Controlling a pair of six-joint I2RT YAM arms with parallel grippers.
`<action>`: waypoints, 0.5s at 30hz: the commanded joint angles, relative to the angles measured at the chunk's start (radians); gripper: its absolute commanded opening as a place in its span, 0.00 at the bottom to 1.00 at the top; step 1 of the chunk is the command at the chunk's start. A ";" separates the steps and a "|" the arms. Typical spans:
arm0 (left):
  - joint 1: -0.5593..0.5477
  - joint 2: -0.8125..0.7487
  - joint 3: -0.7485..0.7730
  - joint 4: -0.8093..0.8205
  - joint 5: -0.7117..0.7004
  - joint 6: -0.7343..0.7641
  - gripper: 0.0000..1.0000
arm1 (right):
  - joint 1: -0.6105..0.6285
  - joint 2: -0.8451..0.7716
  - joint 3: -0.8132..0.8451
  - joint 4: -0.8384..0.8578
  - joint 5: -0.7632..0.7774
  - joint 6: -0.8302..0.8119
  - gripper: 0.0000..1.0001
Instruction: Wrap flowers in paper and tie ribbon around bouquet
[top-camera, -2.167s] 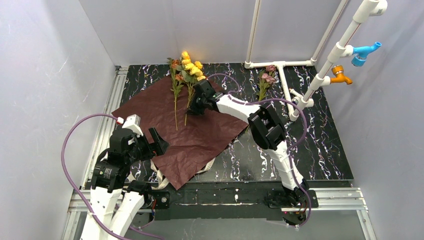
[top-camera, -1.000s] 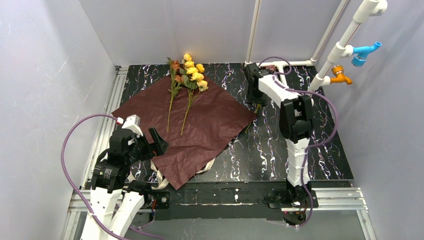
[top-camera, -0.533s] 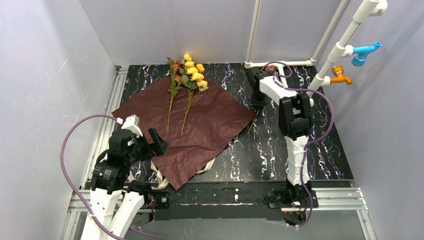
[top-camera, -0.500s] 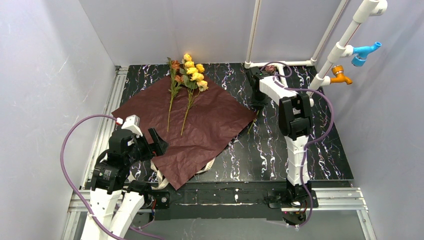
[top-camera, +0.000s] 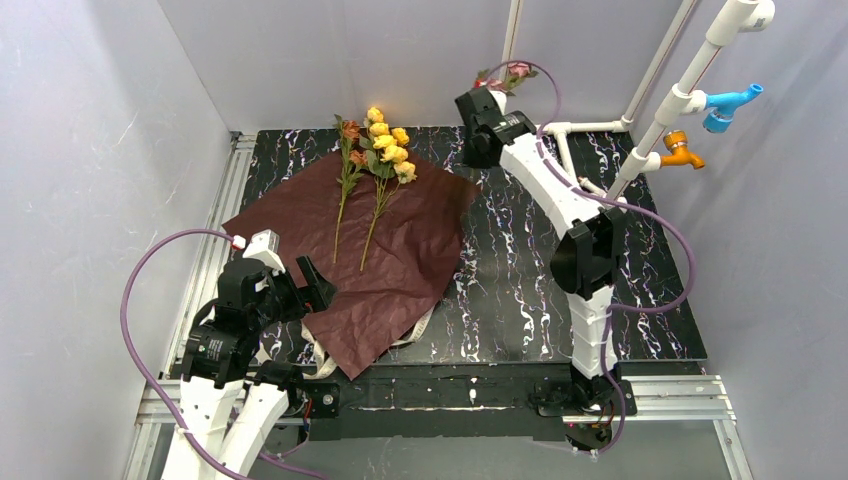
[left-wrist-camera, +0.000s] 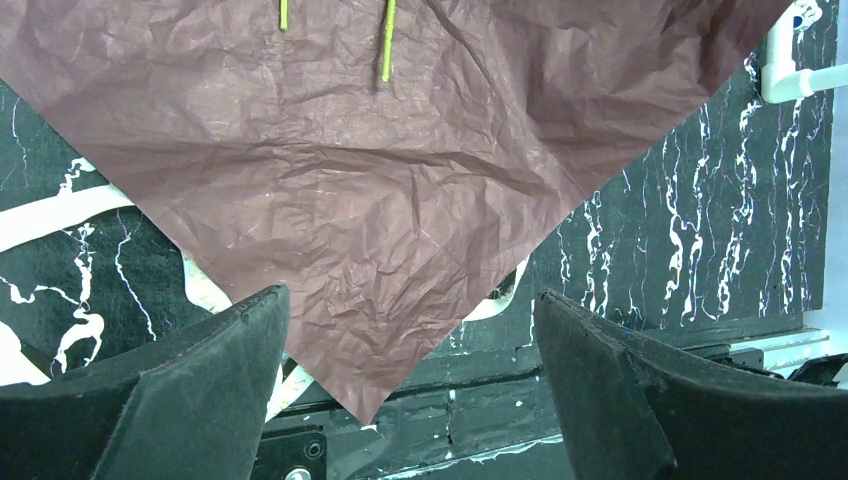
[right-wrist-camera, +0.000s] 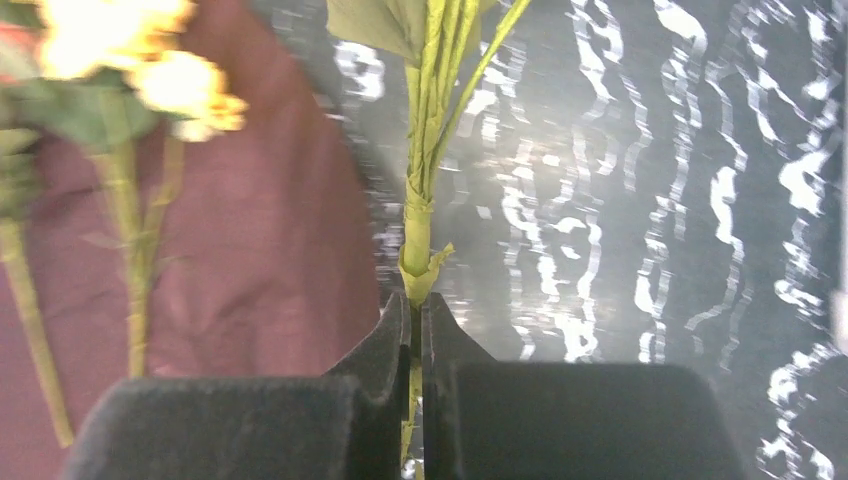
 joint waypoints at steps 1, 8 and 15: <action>0.008 -0.005 -0.004 0.008 -0.002 0.002 0.91 | 0.096 -0.020 0.123 0.032 -0.017 0.037 0.01; 0.008 -0.008 -0.005 0.007 -0.005 0.002 0.91 | 0.184 0.009 0.284 0.088 0.090 0.064 0.01; 0.008 -0.007 -0.005 0.008 -0.002 0.003 0.91 | 0.194 -0.097 0.287 0.234 0.120 0.010 0.01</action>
